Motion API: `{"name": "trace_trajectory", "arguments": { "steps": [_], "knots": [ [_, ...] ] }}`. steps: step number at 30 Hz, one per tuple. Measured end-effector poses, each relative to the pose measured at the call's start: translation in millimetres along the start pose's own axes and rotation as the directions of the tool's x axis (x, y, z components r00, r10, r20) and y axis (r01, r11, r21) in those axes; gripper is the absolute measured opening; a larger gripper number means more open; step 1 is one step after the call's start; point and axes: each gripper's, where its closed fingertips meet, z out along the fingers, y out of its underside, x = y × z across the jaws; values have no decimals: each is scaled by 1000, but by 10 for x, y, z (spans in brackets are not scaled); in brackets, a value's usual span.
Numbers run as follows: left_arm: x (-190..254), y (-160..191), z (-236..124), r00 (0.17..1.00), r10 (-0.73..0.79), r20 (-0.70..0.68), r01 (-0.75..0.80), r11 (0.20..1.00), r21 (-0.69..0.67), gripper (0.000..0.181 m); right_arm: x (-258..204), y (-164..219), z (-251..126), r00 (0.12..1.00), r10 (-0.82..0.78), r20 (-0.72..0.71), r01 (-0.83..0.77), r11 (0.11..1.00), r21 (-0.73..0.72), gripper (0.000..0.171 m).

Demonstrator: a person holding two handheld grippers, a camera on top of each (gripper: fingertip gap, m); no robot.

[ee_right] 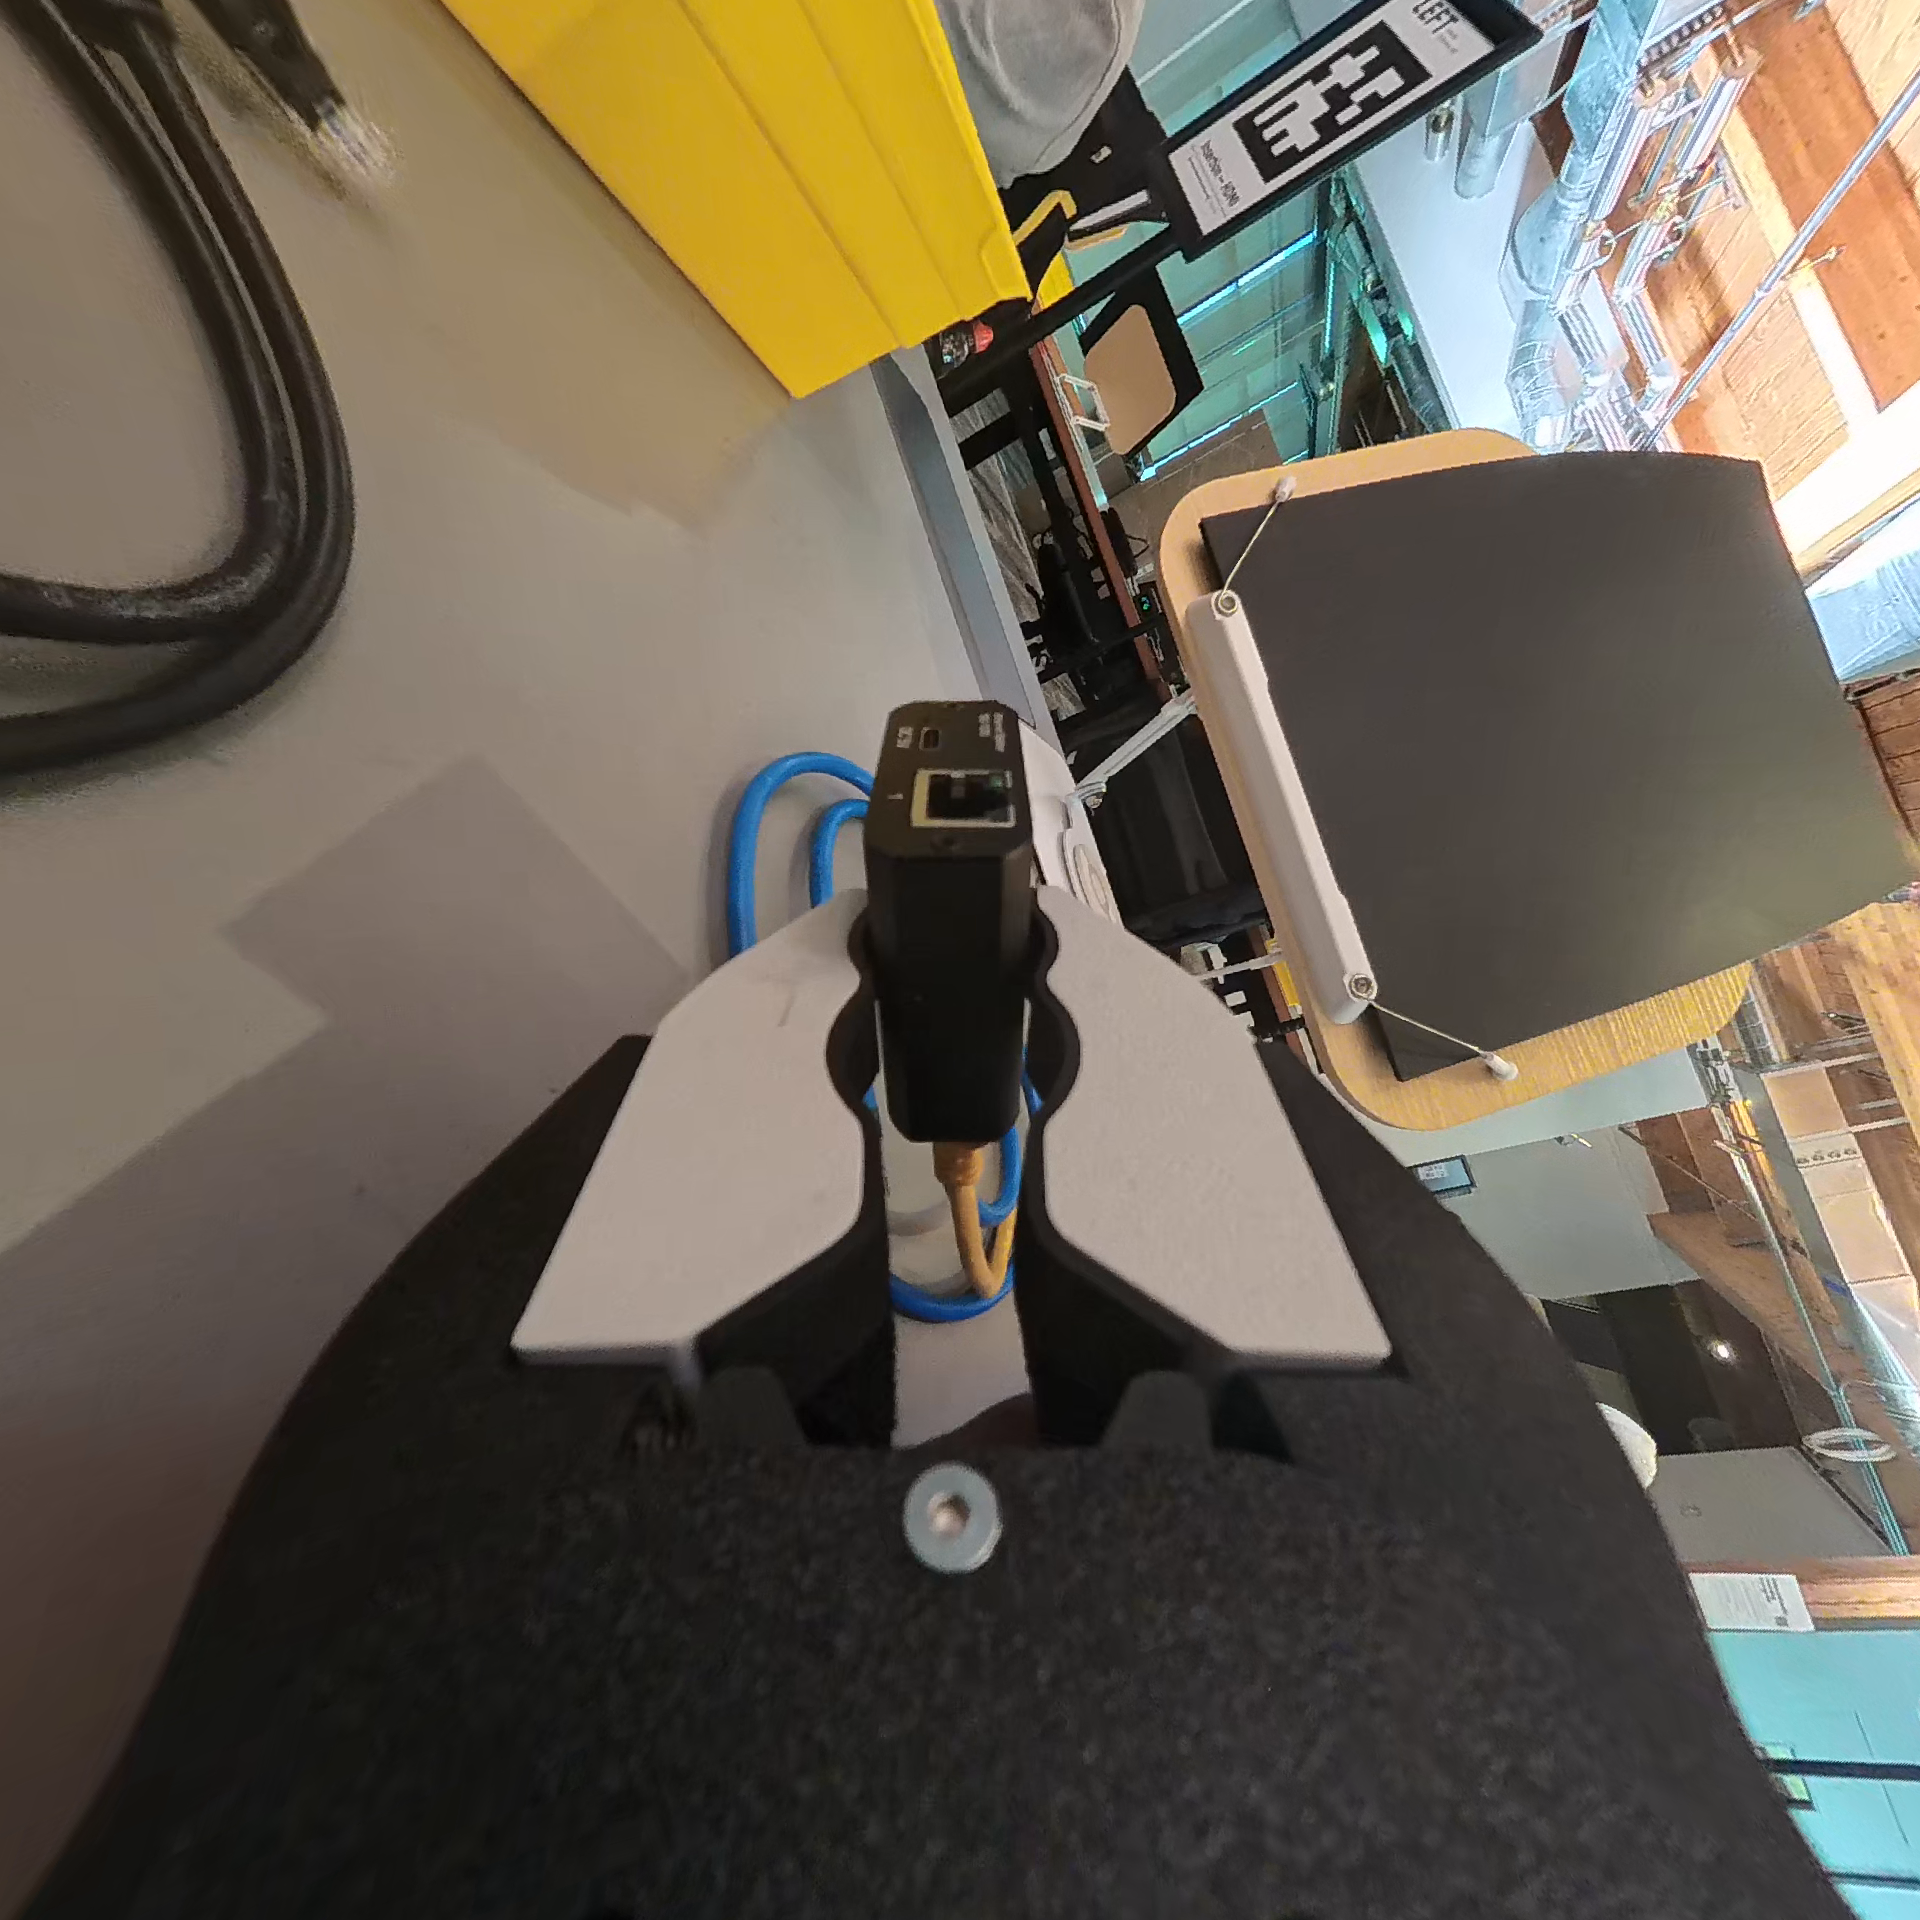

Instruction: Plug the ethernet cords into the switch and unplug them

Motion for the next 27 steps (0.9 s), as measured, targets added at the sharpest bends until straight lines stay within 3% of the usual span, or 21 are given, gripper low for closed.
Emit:
{"name": "trace_trajectory", "arguments": {
  "steps": [4,9,11,15,20,27],
  "knots": [
    [-78,-63,-60,999,-3,40,3,1000,-5,24,-10,3,4,1000,0,5,0,1000,-2,23],
    [38,-74,37,995,-68,-71,65,997,-51,29,-15,3,5,1000,-2,6,2,1000,-3,24],
    [28,15,132,997,-42,-57,36,993,-115,36,-11,4,4,1000,-1,6,1,1000,-3,23],
    [102,87,228,997,-8,-78,-4,990,-144,6,-2,2,3,1000,0,5,0,1000,-3,24],
    [126,91,212,991,72,-115,-85,990,-110,6,-5,-6,4,1000,-3,6,3,1000,-1,23],
    [-46,-32,-3,964,-91,-250,84,996,-38,5,19,-28,-5,1000,-4,-6,4,1000,11,24]
  ]
}}
